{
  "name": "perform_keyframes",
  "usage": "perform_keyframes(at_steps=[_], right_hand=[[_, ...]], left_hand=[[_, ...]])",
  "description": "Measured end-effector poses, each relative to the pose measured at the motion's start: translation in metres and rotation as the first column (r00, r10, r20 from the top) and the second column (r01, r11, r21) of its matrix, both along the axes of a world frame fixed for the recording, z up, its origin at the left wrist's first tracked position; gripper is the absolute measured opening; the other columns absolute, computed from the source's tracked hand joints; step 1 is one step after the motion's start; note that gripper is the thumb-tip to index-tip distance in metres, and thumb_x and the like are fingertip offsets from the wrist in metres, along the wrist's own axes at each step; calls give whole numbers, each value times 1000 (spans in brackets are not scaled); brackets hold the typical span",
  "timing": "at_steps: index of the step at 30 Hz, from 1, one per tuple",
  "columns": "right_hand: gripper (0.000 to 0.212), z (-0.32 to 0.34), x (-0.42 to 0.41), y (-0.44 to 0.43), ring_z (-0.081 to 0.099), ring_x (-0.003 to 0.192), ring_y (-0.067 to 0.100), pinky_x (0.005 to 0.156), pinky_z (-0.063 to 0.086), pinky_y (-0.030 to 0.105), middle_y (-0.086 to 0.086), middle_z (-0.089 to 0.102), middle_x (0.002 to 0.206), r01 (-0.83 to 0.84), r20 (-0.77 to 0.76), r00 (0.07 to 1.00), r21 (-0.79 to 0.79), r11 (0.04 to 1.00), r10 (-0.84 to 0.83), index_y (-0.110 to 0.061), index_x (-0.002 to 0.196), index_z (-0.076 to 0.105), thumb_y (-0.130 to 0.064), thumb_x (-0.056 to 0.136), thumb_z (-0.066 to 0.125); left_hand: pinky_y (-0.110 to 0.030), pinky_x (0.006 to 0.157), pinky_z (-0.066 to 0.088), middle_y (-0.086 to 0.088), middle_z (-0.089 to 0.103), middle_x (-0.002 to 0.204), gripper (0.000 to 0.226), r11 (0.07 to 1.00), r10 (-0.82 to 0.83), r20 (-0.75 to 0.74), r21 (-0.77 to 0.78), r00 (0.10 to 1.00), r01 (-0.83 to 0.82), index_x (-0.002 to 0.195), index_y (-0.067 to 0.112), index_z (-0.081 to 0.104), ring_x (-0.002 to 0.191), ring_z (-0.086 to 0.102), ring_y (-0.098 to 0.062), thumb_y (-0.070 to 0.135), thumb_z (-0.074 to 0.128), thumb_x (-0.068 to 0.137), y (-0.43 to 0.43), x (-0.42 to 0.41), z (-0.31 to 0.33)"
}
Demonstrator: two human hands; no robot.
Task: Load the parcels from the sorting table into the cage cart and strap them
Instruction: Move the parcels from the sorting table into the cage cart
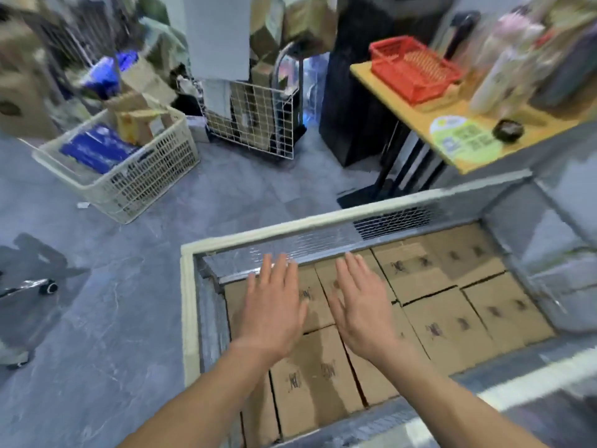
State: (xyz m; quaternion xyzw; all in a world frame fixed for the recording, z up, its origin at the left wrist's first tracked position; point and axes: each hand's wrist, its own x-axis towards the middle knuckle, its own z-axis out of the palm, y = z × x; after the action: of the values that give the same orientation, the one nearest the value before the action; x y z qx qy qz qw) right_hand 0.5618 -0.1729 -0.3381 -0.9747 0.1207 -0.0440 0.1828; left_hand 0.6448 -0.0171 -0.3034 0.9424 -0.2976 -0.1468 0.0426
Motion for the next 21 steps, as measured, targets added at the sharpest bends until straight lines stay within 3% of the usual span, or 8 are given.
perform_keyframes(at_steps=[2, 7, 11, 21], right_hand=[[67, 56, -11, -16, 13, 153, 23, 121, 23, 46, 7, 20, 164, 78, 93, 993, -51, 996, -74, -10, 156, 26, -45, 100, 31], [66, 187, -55, -53, 25, 150, 28, 117, 31, 48, 13, 32, 160, 268, 318, 924, -141, 953, -212, -5, 153, 34, -43, 99, 39], [68, 267, -107, -77, 27, 149, 29, 116, 30, 47, 13, 33, 159, 424, 454, 841, -217, 879, -294, -4, 152, 36, -44, 98, 41], [70, 392, -280, -126, 30, 147, 31, 114, 35, 54, 17, 35, 157, 682, 665, 651, -302, 667, -365, -2, 150, 38, -45, 95, 43]], left_hand=[[-48, 122, 8, -6, -3, 165, 72, 993, -79, 111, -76, 991, 88, 156, 13, 5, 151, -7, -29, 50, 32, 102, -15, 5, 48], [-57, 105, 39, -17, 44, 149, 69, 877, -206, 397, -331, 894, 349, 142, 3, 46, 140, 37, -39, 50, 44, 91, -59, -2, 156], [-57, 101, 43, -18, 49, 145, 72, 751, -241, 523, -433, 818, 498, 139, 1, 50, 137, 42, -39, 51, 37, 89, -101, -35, 236], [-57, 107, 38, -20, 44, 148, 73, 471, -326, 697, -466, 638, 749, 141, 1, 47, 141, 35, -40, 52, 39, 91, -193, -179, 375]])
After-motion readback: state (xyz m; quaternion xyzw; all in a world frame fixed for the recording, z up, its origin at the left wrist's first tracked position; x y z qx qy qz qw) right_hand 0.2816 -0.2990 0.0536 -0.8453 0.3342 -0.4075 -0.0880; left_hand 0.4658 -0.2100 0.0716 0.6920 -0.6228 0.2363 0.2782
